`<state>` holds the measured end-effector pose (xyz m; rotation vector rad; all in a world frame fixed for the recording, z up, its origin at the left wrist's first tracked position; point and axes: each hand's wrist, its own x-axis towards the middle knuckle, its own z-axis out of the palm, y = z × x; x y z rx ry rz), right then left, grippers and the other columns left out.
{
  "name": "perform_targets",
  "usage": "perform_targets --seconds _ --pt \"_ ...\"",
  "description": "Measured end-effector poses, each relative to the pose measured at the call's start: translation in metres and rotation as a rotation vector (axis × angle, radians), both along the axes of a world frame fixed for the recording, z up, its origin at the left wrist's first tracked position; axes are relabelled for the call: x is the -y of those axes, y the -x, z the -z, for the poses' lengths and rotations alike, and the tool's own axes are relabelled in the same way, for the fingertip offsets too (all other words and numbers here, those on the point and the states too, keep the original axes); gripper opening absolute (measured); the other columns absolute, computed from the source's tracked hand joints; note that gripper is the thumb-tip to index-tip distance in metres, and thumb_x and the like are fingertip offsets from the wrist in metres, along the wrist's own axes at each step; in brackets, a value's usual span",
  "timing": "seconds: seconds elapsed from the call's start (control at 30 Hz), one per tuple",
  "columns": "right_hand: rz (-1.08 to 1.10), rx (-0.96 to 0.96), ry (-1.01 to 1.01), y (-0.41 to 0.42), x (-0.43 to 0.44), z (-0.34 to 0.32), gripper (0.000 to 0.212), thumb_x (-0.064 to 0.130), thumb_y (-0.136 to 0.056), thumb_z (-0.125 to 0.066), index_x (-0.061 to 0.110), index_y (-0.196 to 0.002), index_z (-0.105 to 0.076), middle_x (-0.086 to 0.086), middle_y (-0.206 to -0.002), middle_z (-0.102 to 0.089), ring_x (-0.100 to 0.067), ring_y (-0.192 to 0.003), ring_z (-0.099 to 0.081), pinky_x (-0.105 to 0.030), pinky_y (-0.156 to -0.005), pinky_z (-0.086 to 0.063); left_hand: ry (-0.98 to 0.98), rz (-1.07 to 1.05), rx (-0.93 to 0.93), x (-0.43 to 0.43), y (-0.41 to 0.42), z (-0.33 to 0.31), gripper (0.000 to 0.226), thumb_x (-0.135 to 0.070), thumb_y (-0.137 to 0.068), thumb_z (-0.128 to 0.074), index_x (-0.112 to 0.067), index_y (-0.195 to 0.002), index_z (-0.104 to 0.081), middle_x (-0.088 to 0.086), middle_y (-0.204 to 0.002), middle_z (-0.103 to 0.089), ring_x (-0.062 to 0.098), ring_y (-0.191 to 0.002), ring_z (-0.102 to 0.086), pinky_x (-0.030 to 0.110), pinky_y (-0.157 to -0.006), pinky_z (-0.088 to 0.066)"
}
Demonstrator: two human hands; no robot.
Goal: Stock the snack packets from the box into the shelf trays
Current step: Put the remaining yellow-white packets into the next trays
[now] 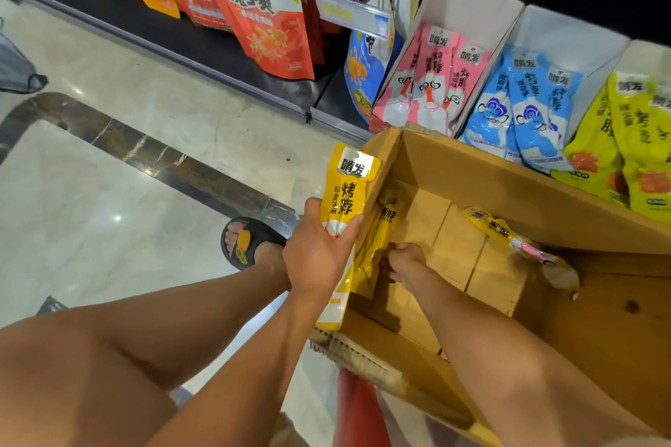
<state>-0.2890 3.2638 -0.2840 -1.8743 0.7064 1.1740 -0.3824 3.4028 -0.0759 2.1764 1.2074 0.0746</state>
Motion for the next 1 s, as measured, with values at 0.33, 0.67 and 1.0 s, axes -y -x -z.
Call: perform_targets --seconds 0.33,0.67,1.0 --pt "-0.167 0.079 -0.117 -0.006 0.056 -0.147 0.007 0.009 -0.091 -0.07 0.011 -0.094 -0.064 -0.015 -0.092 -0.07 -0.019 -0.077 -0.067 -0.038 -0.076 -0.063 0.035 0.049 0.057 0.004 0.004 -0.015 0.048 -0.066 -0.089 -0.063 -0.029 -0.114 -0.047 -0.01 -0.087 -0.065 0.022 -0.079 -0.066 0.036 -0.063 -0.048" --pt "-0.285 0.339 -0.366 -0.041 0.122 -0.341 0.004 0.004 -0.097 -0.06 0.006 -0.095 -0.063 -0.015 -0.09 -0.07 -0.02 -0.078 -0.069 -0.043 -0.076 -0.063 0.2 0.219 0.236 0.049 -0.038 -0.091 0.021 -0.043 -0.093 -0.064 -0.033 -0.112 -0.064 -0.007 -0.097 -0.072 0.02 -0.081 -0.067 0.038 -0.072 -0.055" --pt "-0.273 0.842 -0.364 -0.06 0.155 -0.407 0.012 0.008 -0.096 -0.059 0.014 -0.086 -0.062 0.002 -0.071 -0.069 -0.011 -0.067 -0.062 -0.031 -0.06 -0.054 0.629 0.204 0.41 0.085 -0.093 -0.157 0.027 -0.045 -0.095 -0.057 -0.028 -0.115 -0.065 0.001 -0.117 -0.072 0.024 -0.11 -0.068 0.052 -0.103 -0.052"
